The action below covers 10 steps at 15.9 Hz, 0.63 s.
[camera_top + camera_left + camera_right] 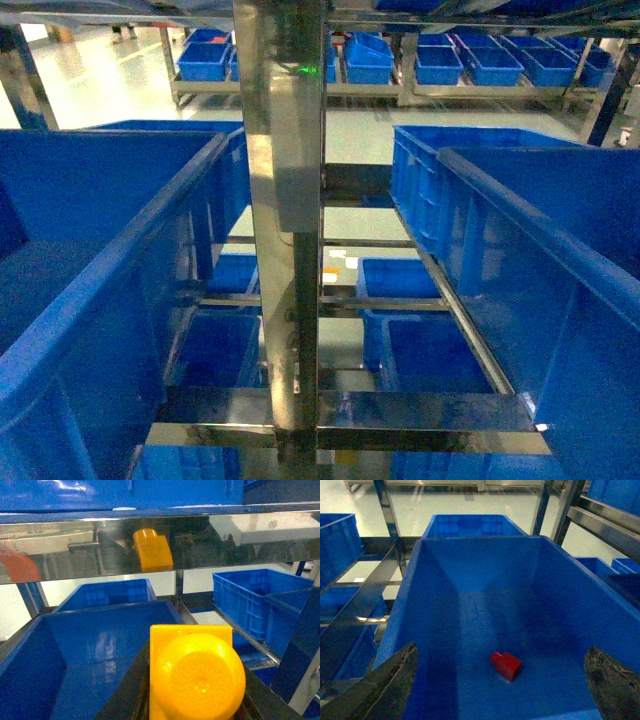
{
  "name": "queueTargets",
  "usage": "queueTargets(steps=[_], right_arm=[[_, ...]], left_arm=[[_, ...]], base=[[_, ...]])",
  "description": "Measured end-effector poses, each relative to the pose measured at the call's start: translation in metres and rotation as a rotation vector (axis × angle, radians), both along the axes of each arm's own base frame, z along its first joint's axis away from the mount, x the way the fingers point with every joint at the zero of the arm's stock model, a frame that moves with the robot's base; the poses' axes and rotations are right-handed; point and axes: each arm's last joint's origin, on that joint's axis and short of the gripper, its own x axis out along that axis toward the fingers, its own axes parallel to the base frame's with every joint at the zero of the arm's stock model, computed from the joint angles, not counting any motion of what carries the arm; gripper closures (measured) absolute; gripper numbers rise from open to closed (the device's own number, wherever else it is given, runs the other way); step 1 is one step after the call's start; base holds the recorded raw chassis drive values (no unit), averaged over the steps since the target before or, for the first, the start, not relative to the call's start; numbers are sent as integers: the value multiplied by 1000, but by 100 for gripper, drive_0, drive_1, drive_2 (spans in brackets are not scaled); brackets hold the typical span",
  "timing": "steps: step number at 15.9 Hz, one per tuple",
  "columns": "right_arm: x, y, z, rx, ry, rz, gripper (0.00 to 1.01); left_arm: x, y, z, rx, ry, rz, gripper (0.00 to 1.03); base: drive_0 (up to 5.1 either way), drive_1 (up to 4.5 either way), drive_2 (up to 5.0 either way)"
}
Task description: Sort and place red and yellow blocks in left bins
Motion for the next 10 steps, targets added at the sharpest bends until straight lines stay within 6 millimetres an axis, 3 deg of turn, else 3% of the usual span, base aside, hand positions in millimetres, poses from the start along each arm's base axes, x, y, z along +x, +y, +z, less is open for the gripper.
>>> queueTargets(steps=[10], right_arm=[[-5, -1, -1, 45, 6, 32, 3]], left_arm=[[0, 0, 0, 0, 0, 0, 76]], base=[[0, 0, 0]])
